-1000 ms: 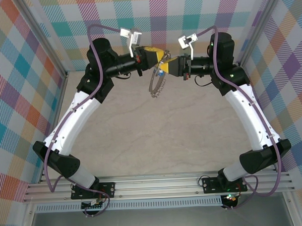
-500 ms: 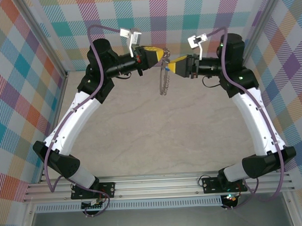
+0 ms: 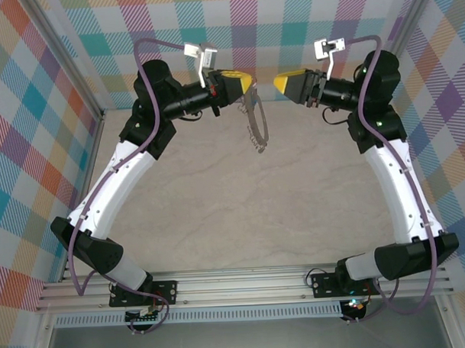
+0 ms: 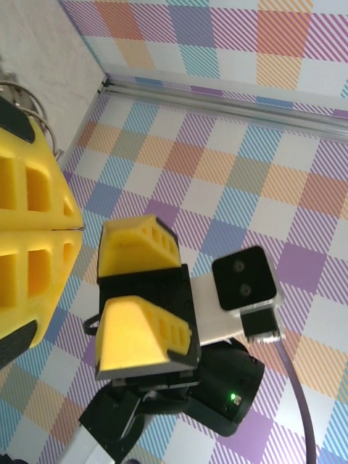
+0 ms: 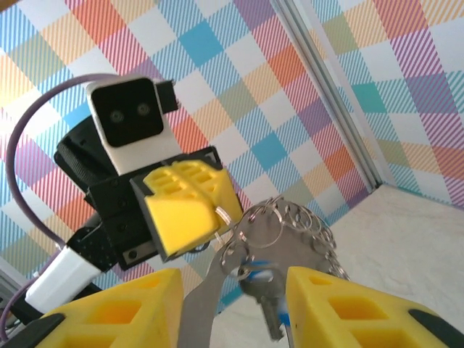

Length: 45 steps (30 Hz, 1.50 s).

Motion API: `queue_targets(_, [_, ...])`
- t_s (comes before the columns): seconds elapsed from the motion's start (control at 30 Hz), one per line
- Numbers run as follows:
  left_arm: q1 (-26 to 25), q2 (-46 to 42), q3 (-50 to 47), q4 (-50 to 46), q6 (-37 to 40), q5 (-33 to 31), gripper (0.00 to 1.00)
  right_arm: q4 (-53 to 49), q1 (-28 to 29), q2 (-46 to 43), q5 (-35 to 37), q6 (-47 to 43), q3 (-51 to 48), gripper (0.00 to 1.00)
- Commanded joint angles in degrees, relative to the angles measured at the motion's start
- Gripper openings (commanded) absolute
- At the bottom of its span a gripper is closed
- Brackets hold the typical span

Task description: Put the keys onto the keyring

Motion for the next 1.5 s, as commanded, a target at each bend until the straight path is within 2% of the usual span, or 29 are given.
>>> queue_targets(0.0, [-0.3, -2.2, -0.1, 4.2, -0.3, 0.0, 0.00, 8.0, 1.1, 1.3, -0.7, 5.4, 0.2, 0.45])
queue_targets(0.4, [-0.3, -2.0, 0.0, 4.8, -0.8, 0.2, 0.00, 9.7, 4.7, 4.8, -0.4, 6.2, 1.9, 0.45])
queue_targets(0.6, [-0.3, -1.9, 0.1, 4.8, -0.8, 0.1, 0.00, 9.9, 5.8, 5.6, -0.8, 6.2, 2.6, 0.40])
queue_targets(0.87, [-0.3, -1.7, 0.1, 4.9, -0.9, 0.1, 0.00, 9.8, 6.3, 5.7, -1.0, 6.0, 2.9, 0.27])
queue_targets(1.23, [-0.3, -1.7, -0.2, 5.0, -1.3, 0.3, 0.00, 9.5, 6.4, 5.4, -0.8, 5.8, 3.3, 0.29])
queue_targets(1.47, [-0.4, -1.7, -0.3, 5.1, -1.5, 0.7, 0.00, 10.9, 6.4, 5.6, -0.7, 6.7, 3.3, 0.17])
